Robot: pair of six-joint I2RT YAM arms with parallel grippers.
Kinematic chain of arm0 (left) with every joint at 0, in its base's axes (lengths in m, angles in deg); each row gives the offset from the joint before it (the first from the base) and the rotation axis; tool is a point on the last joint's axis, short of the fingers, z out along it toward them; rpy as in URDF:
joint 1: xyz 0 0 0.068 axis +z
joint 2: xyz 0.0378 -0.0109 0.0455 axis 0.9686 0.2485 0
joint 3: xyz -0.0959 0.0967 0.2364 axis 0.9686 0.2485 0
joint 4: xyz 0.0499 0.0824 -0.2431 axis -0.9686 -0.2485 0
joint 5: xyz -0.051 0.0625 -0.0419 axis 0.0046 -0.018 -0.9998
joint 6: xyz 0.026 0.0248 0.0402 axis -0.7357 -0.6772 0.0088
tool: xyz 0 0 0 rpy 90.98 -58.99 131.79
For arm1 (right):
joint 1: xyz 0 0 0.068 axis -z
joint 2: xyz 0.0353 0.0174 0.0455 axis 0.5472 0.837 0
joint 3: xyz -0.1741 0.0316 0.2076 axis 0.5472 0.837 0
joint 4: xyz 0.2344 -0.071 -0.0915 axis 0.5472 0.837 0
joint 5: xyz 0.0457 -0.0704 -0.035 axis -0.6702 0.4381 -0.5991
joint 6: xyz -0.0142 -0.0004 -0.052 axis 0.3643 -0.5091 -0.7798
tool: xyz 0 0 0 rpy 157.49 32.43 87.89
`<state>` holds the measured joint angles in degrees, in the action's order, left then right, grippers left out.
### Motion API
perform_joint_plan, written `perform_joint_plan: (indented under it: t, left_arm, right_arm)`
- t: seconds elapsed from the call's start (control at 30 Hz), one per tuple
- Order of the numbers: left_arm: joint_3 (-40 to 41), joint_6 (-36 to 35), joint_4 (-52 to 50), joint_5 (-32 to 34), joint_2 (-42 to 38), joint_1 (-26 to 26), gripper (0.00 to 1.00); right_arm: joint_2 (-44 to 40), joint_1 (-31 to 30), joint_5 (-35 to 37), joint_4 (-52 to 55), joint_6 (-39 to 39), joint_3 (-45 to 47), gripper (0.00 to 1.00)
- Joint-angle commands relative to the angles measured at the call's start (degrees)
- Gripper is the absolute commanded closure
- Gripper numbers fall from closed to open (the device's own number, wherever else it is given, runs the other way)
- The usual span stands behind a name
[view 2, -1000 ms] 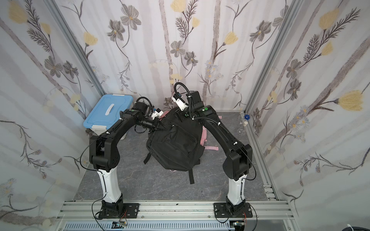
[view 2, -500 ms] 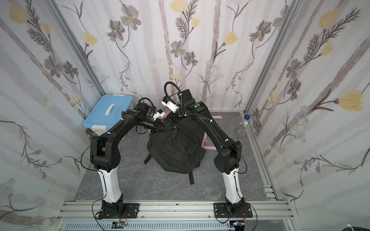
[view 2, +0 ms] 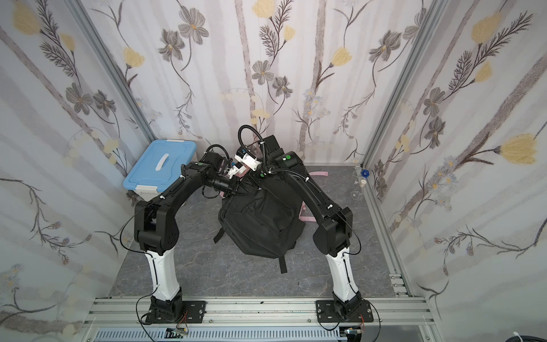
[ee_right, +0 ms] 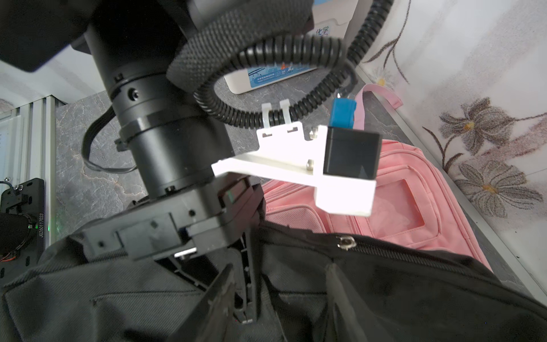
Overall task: Zip up the backpack
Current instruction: Adjust the backpack on the backpack, then zip the zipper on the backpack.
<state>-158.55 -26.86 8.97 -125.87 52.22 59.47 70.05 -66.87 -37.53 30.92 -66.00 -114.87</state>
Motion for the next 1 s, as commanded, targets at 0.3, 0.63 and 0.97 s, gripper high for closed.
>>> perform_joint_plan:
  t: [0.3,0.63,0.97]
  left_arm:
    - [0.12,-0.62,-1.95,-4.0,-1.05,-0.67,1.0]
    - [-0.14,-0.14,-1.73,-3.91,-0.91,-0.7,1.0]
    - [0.71,-0.43,-1.51,-3.48,-1.2,-0.67,1.0]
  right_arm:
    - [5.09,-0.24,-0.06,1.78,-2.5,-6.99,0.49]
    - [8.03,-0.25,0.6,1.99,-2.85,-8.57,0.6]
    - [9.09,0.06,2.64,-1.36,0.14,-8.56,1.0]
